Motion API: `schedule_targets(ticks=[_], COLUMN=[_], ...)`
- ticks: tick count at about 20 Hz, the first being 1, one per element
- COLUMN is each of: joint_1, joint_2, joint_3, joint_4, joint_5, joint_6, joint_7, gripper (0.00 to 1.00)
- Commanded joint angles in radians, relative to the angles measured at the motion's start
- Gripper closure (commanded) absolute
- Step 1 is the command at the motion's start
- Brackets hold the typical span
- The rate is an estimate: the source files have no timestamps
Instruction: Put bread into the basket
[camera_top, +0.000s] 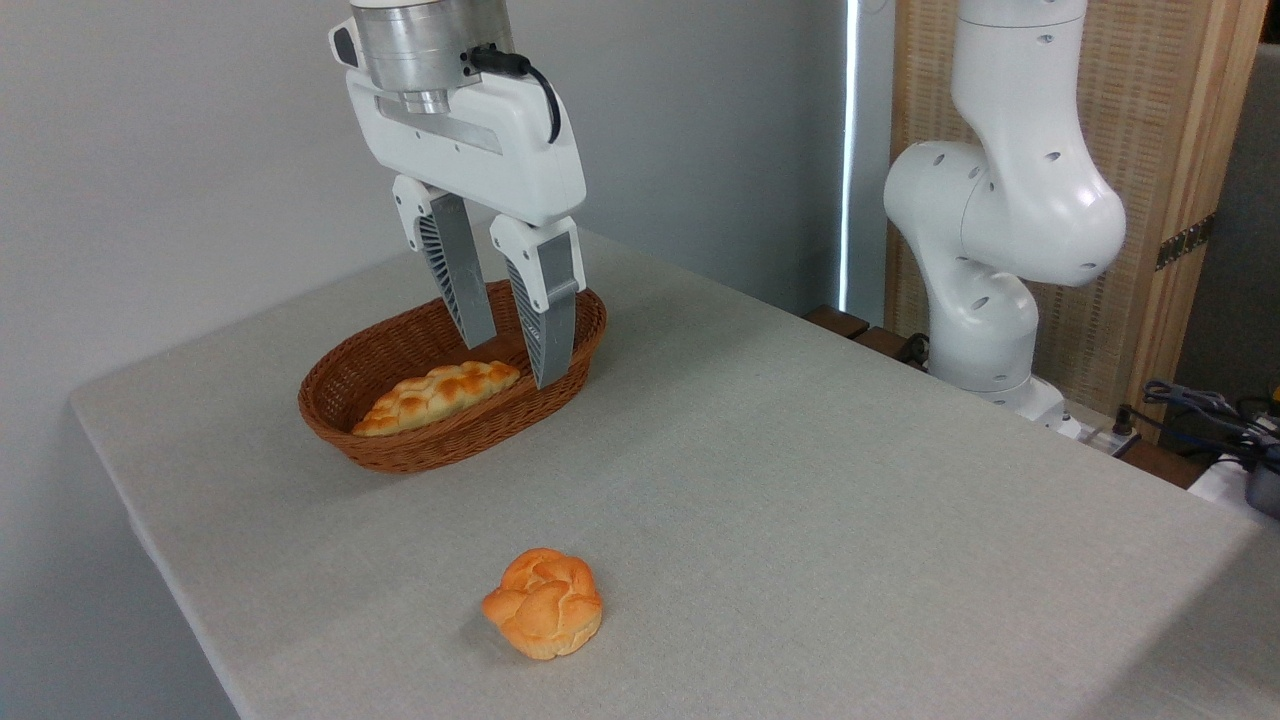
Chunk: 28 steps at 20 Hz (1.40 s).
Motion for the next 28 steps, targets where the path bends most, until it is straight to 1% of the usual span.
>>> schedule_targets(ticks=[1,11,15,19,21,24,28], joint_1=[-0.005,-0.005,-0.006,-0.005,-0.005,-0.003,-0.003], joint_2=[0.001,0.000,0.000,0.001,-0.002,-0.002,-0.026], joint_3=[0.007,0.004,0.003,0.014,0.015,0.023,0.024], joint_4=[0.014,0.010,-0.022,-0.055,-0.090,-0.145,-0.237], joint_5=[-0.020,-0.020,-0.021,-0.020,-0.020,-0.020,-0.020], joint_6=[-0.026,-0.009,0.077,0.126,0.178,0.307,0.368], joint_7=[0.020,0.021,0.020,0.020,0.020,0.018,0.018], gripper=[0.00,0.00,0.00,0.00,0.00,0.00,0.00])
